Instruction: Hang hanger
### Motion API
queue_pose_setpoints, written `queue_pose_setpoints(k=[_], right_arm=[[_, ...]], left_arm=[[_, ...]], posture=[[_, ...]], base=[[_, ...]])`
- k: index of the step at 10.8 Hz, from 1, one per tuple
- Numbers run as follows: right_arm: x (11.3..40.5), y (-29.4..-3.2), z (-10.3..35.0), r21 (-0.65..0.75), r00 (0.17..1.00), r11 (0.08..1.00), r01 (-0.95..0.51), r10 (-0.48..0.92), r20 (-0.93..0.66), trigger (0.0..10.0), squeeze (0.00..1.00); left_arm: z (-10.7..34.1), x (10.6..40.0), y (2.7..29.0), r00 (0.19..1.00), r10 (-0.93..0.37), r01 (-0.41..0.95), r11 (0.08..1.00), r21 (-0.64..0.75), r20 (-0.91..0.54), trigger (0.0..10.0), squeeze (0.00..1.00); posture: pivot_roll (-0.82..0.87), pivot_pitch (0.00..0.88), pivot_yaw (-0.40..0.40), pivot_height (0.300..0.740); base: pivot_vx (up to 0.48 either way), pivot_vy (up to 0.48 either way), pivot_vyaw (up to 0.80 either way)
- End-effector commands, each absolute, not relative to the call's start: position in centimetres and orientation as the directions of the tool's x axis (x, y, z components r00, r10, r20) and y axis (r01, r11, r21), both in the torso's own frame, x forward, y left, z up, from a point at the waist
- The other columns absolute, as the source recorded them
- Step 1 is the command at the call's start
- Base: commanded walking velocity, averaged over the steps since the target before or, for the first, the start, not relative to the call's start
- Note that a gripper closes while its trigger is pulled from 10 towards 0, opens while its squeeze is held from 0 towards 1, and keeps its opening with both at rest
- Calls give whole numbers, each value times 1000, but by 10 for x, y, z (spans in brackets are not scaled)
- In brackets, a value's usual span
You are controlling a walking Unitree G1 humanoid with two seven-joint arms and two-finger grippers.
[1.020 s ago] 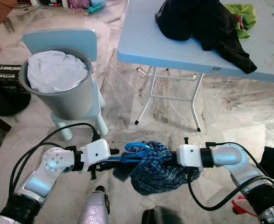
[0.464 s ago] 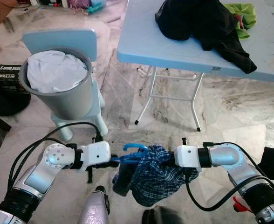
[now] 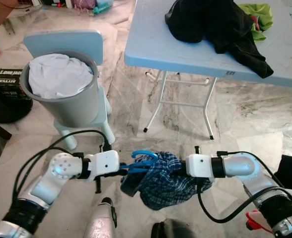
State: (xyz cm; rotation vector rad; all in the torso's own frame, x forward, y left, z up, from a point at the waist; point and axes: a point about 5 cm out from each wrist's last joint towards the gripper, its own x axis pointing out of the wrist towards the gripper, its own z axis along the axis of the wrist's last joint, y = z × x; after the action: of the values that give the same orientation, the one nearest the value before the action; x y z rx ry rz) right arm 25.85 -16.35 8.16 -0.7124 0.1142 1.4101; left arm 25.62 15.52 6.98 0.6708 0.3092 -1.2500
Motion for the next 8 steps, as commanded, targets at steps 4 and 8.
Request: queue_pose_setpoints(k=[4, 8], right_arm=[[265, -158, 93, -409, 176, -20, -912, 883, -435, 10000, 361], [265, -156, 92, -384, 156, -28, -923, 884, -441, 10000, 510]], left_arm=[[69, 261, 154, 411, -788, 902, 277, 332, -459, 0, 0], [66, 262, 155, 402, -795, 907, 280, 314, -454, 0, 0]], posture=[[57, 187, -85, 740], [63, 183, -86, 740]], base=[[0, 0, 0], [0, 0, 0]])
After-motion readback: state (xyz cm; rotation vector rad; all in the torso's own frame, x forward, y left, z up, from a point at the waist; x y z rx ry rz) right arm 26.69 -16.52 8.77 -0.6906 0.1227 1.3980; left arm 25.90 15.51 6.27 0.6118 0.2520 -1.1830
